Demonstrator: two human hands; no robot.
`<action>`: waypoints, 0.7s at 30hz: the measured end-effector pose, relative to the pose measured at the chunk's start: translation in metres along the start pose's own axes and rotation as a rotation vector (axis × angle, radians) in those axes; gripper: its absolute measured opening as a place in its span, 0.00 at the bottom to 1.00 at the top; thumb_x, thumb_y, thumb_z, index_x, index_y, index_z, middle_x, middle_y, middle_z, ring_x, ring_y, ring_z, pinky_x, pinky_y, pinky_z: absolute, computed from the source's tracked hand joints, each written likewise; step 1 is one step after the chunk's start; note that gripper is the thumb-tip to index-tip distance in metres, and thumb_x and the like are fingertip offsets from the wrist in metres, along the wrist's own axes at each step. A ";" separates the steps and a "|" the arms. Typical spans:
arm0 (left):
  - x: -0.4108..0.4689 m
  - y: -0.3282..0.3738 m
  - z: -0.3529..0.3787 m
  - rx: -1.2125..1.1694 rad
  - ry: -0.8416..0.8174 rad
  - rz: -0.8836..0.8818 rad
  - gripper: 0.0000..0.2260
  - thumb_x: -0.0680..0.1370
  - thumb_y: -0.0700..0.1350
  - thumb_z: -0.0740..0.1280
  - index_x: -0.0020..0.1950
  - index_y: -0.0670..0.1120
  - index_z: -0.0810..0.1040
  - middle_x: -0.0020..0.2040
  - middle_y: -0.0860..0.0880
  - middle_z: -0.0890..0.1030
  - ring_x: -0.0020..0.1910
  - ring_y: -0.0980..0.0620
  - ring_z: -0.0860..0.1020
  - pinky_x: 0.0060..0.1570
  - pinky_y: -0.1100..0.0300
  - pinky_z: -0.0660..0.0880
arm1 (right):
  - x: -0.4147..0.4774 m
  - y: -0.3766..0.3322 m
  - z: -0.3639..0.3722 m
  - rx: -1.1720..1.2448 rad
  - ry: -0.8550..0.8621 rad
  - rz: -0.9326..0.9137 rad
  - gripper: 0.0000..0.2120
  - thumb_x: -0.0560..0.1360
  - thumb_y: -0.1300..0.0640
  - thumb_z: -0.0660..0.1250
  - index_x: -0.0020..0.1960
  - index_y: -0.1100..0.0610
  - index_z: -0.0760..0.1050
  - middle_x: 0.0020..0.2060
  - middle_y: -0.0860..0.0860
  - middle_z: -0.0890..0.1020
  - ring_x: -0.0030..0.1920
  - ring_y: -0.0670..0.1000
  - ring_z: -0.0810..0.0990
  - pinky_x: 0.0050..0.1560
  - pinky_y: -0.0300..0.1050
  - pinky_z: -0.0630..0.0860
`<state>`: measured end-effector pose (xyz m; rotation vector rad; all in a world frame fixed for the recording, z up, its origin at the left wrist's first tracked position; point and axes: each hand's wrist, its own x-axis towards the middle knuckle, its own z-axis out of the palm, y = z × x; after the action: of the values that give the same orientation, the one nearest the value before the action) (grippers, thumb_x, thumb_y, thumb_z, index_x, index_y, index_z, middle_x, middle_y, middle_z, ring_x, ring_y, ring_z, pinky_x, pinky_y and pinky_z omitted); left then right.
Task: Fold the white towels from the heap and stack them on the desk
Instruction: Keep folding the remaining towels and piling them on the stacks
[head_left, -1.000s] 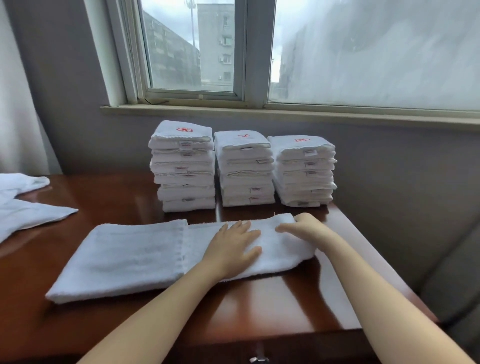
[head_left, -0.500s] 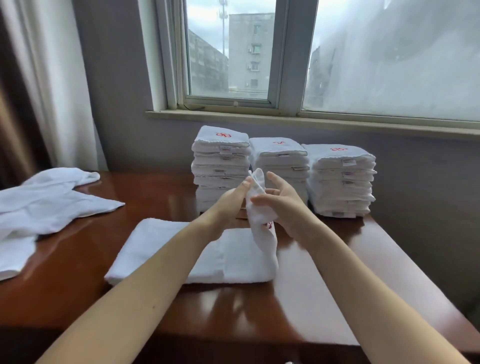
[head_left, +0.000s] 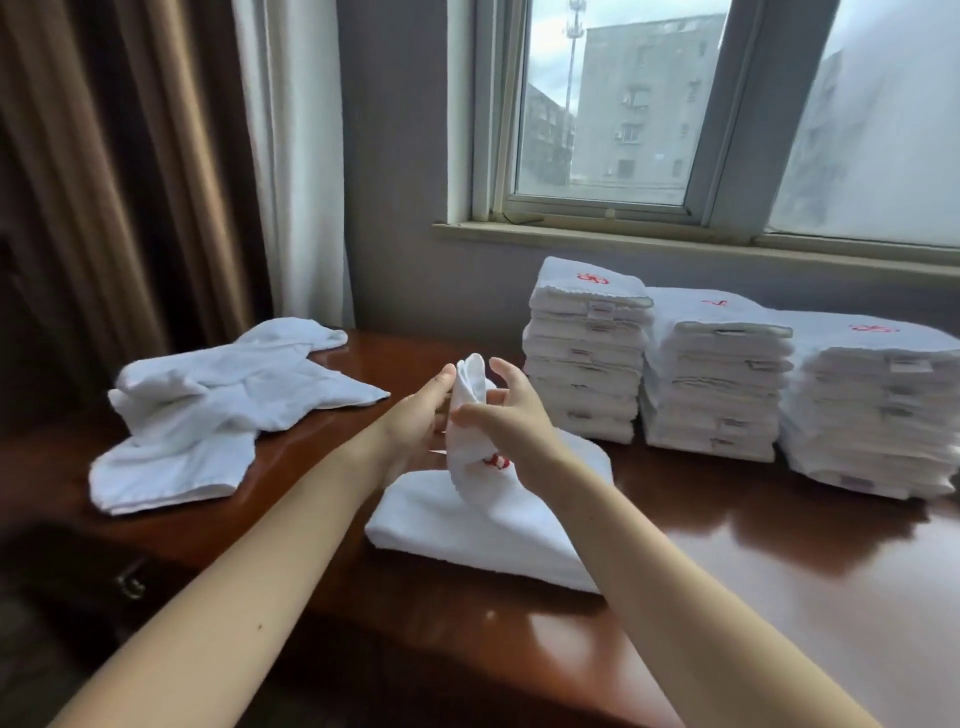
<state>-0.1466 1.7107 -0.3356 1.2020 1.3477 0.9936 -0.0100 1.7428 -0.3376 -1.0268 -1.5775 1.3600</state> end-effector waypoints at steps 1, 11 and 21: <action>-0.001 -0.005 -0.007 -0.014 0.002 -0.029 0.26 0.81 0.68 0.47 0.64 0.58 0.78 0.58 0.51 0.84 0.58 0.51 0.82 0.54 0.54 0.79 | 0.002 0.004 0.008 -0.008 -0.013 0.015 0.41 0.68 0.60 0.72 0.76 0.45 0.58 0.50 0.46 0.78 0.48 0.46 0.81 0.37 0.40 0.78; 0.012 -0.038 -0.039 0.315 0.299 -0.065 0.25 0.80 0.64 0.57 0.64 0.48 0.79 0.62 0.49 0.79 0.61 0.50 0.76 0.60 0.54 0.71 | 0.012 0.033 0.022 0.060 -0.107 0.112 0.23 0.80 0.61 0.60 0.74 0.54 0.62 0.59 0.52 0.77 0.42 0.54 0.86 0.43 0.47 0.83; 0.026 -0.052 -0.025 1.076 0.460 -0.131 0.22 0.79 0.64 0.56 0.51 0.46 0.77 0.41 0.51 0.79 0.41 0.51 0.78 0.34 0.58 0.67 | 0.001 0.049 -0.010 -0.630 0.091 -0.147 0.23 0.77 0.63 0.54 0.70 0.49 0.69 0.64 0.47 0.77 0.64 0.49 0.75 0.62 0.48 0.72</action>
<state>-0.1774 1.7289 -0.3871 1.6545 2.4522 0.4070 0.0028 1.7522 -0.3847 -1.2796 -2.0204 0.7079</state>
